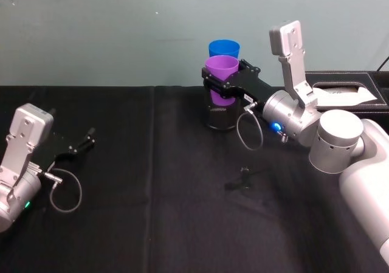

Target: Pick up one cup with a gripper and tap it against the other cup.

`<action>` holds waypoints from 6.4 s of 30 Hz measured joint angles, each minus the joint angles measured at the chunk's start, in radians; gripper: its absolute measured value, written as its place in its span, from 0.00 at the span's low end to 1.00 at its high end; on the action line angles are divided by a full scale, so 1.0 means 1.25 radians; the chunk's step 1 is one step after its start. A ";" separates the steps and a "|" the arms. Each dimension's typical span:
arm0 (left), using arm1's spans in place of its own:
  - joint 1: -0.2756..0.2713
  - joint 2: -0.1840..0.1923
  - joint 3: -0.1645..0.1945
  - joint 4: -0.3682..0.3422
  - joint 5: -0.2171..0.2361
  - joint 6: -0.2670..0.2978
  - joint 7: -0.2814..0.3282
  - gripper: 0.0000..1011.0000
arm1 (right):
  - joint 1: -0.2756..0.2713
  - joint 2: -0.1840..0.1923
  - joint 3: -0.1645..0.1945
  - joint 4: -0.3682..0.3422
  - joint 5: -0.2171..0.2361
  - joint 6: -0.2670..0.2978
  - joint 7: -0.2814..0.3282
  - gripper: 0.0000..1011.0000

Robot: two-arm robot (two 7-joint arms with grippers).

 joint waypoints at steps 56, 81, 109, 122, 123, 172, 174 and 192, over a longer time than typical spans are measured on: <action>0.000 0.000 0.000 0.000 0.000 0.000 0.000 0.99 | -0.001 0.000 -0.001 0.000 0.000 0.001 0.000 0.74; 0.000 0.000 0.000 0.000 0.000 0.000 0.000 0.99 | -0.001 0.000 -0.001 0.000 0.000 0.001 0.000 0.74; 0.000 0.000 0.000 0.000 0.000 0.000 0.000 0.99 | -0.001 0.000 -0.001 0.000 0.000 0.001 0.000 0.74; 0.000 0.000 0.000 0.000 0.000 0.000 0.000 0.99 | -0.001 0.000 -0.001 0.000 0.000 0.001 0.000 0.74; 0.000 0.000 0.000 0.000 0.000 0.000 0.000 0.99 | -0.001 0.000 -0.001 0.000 0.000 0.001 0.000 0.74; 0.000 0.000 0.000 0.000 0.000 0.000 0.000 0.99 | -0.001 0.000 -0.001 0.000 0.000 0.000 0.000 0.74; 0.000 0.000 0.000 0.000 0.000 0.000 0.000 0.99 | -0.006 0.003 -0.001 -0.006 0.000 0.000 0.004 0.74; 0.000 0.000 0.000 0.000 0.000 0.000 0.000 0.99 | -0.145 0.070 0.008 -0.201 0.045 0.007 0.024 0.74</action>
